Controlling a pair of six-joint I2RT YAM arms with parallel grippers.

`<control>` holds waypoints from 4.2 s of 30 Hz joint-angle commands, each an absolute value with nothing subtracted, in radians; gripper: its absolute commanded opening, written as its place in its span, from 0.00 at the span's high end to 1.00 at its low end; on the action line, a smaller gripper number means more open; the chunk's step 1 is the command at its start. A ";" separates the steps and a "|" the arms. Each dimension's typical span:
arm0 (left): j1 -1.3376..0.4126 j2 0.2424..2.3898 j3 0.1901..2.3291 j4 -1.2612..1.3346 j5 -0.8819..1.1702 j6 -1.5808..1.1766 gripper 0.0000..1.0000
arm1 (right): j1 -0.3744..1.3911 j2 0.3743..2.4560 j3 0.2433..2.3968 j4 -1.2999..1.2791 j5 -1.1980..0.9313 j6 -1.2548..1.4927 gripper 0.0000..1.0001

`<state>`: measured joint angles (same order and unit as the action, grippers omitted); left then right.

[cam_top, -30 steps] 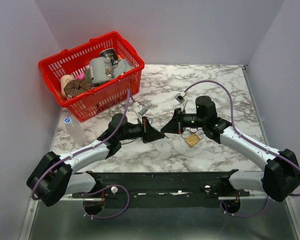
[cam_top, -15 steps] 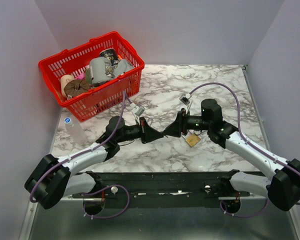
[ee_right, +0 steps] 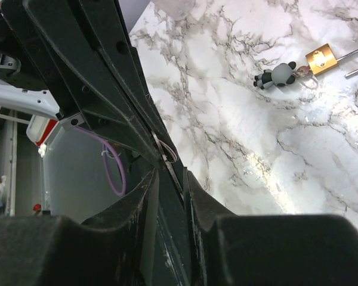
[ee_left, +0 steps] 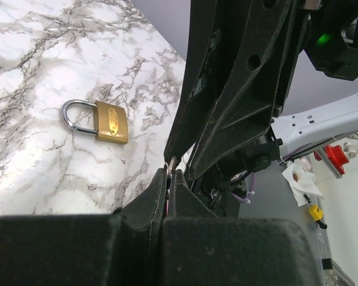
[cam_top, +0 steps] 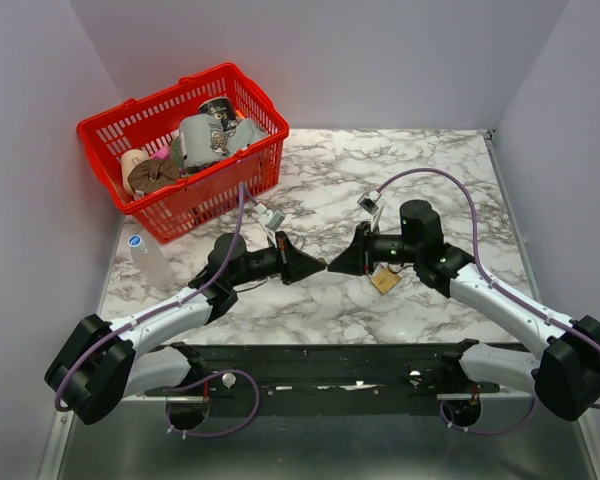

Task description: Unlock with the key

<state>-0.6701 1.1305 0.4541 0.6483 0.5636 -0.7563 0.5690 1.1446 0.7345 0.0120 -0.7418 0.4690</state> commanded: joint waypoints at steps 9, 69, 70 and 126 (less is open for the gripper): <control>-0.675 1.123 0.460 0.666 0.543 -0.730 1.00 | 0.566 1.161 0.733 0.009 -0.787 0.449 0.90; -1.424 1.210 0.575 0.595 -0.614 0.350 0.68 | 0.529 1.154 0.956 -0.660 -0.762 0.594 0.99; -1.427 1.212 0.580 0.592 -0.611 0.350 0.72 | 0.528 1.157 0.956 -0.660 -0.762 0.595 0.99; -1.017 1.068 0.414 0.761 0.235 -0.859 1.00 | 0.459 0.792 0.540 0.210 -0.896 0.575 0.55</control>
